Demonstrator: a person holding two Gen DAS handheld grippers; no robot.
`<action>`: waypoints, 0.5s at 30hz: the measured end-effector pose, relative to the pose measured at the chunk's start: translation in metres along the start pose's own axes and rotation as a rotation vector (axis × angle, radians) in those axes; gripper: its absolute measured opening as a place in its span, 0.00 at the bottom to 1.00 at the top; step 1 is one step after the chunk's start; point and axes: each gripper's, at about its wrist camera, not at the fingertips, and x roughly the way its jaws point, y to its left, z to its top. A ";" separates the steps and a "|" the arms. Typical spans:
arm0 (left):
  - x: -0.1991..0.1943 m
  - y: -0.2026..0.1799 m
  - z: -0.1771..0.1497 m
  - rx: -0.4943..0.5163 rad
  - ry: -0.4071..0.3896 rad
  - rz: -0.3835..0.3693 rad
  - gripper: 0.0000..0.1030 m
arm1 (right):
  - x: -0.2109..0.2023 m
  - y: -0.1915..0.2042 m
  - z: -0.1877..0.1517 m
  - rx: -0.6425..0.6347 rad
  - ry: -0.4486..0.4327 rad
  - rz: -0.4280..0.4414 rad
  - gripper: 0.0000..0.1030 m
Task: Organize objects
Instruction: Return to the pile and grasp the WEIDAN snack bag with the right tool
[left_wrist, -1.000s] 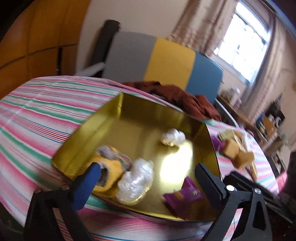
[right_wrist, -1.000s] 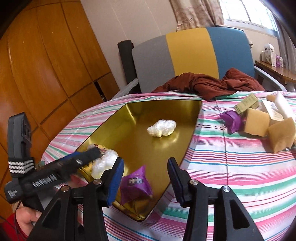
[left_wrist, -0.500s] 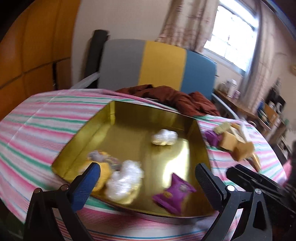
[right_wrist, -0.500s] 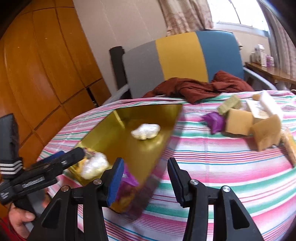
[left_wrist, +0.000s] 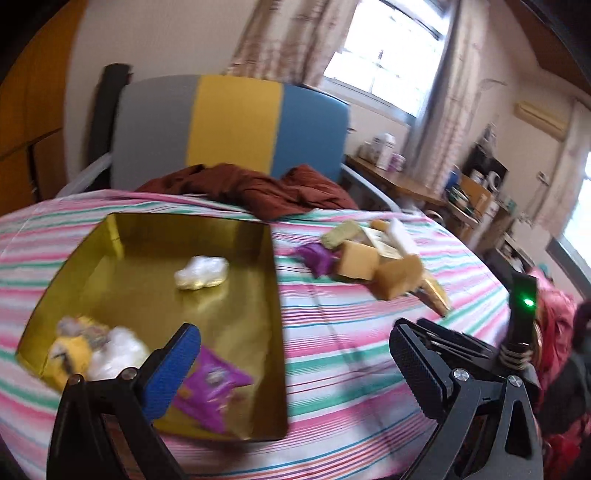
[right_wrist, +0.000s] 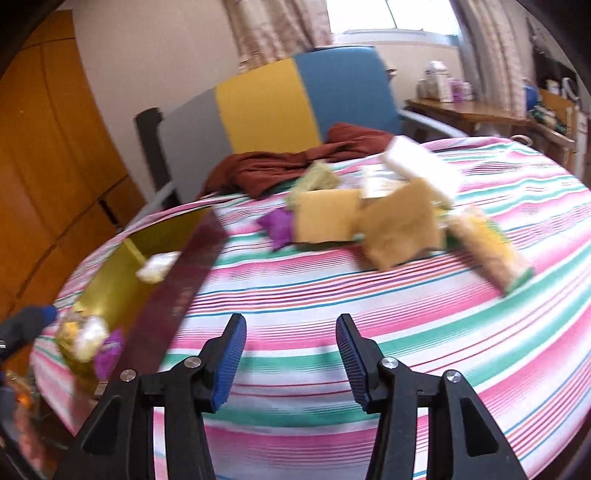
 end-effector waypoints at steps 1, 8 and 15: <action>0.004 -0.007 0.001 0.014 0.018 -0.011 1.00 | 0.000 -0.009 0.001 -0.005 -0.007 -0.027 0.55; 0.030 -0.047 -0.003 0.103 0.106 -0.076 1.00 | -0.003 -0.079 0.026 -0.058 -0.044 -0.186 0.66; 0.054 -0.065 -0.010 0.140 0.189 -0.123 1.00 | 0.030 -0.139 0.063 -0.081 0.026 -0.225 0.67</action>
